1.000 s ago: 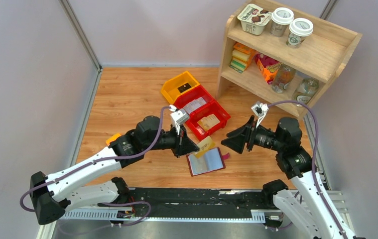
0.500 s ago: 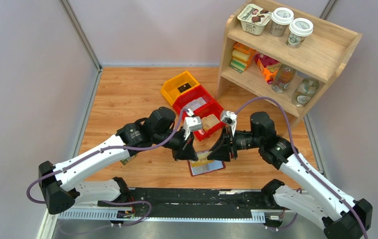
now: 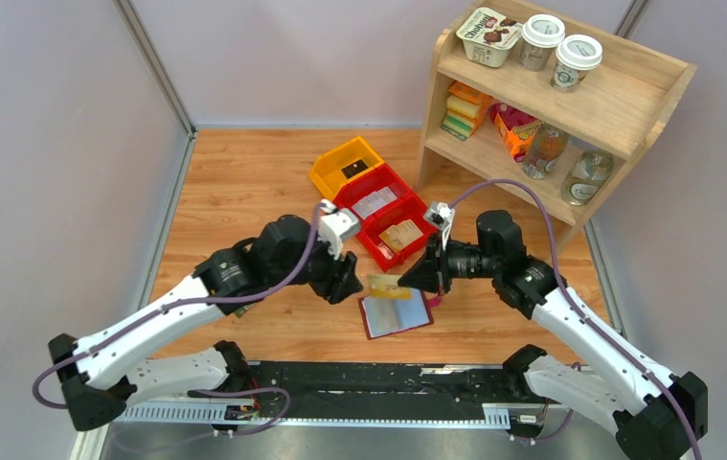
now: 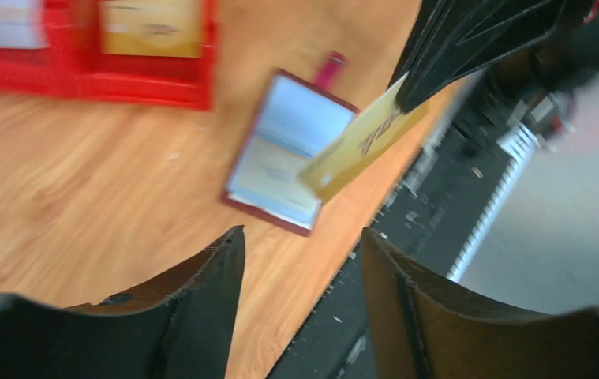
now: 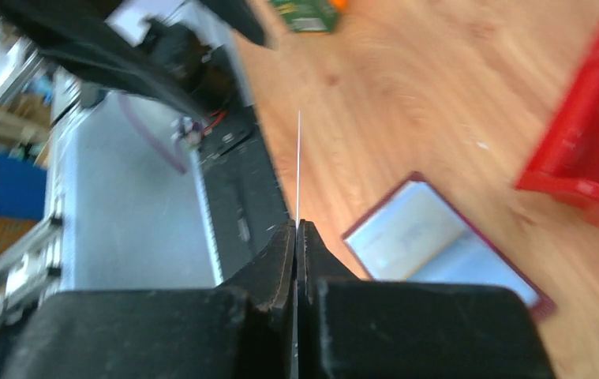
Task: Take the credit cards out of the card holder
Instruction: Place the credit card in the storage box.
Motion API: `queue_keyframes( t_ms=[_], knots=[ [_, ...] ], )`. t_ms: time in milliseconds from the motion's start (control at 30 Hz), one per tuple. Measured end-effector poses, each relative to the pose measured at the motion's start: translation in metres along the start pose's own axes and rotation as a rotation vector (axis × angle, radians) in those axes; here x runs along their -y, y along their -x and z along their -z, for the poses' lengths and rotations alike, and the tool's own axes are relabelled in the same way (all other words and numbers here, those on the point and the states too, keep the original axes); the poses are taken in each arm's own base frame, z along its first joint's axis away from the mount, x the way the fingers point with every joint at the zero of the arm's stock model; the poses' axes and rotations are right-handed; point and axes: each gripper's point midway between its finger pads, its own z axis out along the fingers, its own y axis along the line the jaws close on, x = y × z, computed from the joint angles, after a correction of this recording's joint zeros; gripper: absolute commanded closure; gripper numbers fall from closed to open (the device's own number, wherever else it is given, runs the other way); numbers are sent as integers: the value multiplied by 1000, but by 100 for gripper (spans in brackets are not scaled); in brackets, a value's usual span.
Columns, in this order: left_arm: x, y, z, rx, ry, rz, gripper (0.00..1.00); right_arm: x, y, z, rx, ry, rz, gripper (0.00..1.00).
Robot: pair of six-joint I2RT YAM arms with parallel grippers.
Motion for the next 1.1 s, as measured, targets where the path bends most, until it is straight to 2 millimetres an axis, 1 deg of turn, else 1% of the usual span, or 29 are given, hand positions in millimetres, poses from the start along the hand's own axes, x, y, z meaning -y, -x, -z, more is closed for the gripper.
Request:
queue_keyframes(
  t_ms=[33, 67, 133, 200, 267, 333, 400, 500, 600, 667, 833, 933, 967, 1000, 1067, 1100],
  knots=[
    [-11, 3, 8, 41, 75, 21, 29, 12, 2, 0, 11, -54, -27, 100],
    [-20, 4, 18, 84, 140, 47, 24, 22, 3, 0, 20, -98, -53, 100],
    [-37, 5, 37, 164, 252, 96, 19, 50, 5, 1, 37, -216, -131, 100],
    [-54, 0, 57, 243, 357, 160, 19, 82, 5, 4, 56, -348, -222, 100],
    [-69, -10, 74, 306, 445, 230, 19, 108, 5, 6, 78, -460, -304, 100],
    [-79, -23, 85, 349, 505, 293, 19, 129, 6, 8, 106, -544, -369, 100],
    [-89, -39, 91, 378, 550, 353, 19, 148, 9, 8, 141, -618, -426, 100],
    [-98, -63, 89, 370, 595, 421, 19, 174, 16, 5, 186, -706, -490, 100],
    [-105, -85, 80, 326, 630, 470, 19, 197, 24, -1, 220, -768, -538, 100],
    [-108, -95, 76, 296, 649, 491, 19, 212, 24, -6, 228, -805, -573, 100],
    [-110, -100, 69, 263, 668, 523, 20, 237, 15, -17, 223, -856, -650, 100],
    [-109, -99, 63, 267, 659, 539, 21, 247, 10, -27, 223, -848, -691, 100],
    [-108, -99, 60, 267, 650, 544, 21, 250, 8, -31, 224, -841, -707, 97],
    [-108, -100, 57, 265, 642, 549, 21, 252, 6, -34, 221, -836, -721, 91],
    [-106, -102, 50, 252, 628, 559, 22, 257, 2, -39, 216, -834, -744, 84],
    [-106, -103, 47, 242, 622, 562, 23, 258, 0, -39, 212, -838, -751, 80]
  ],
)
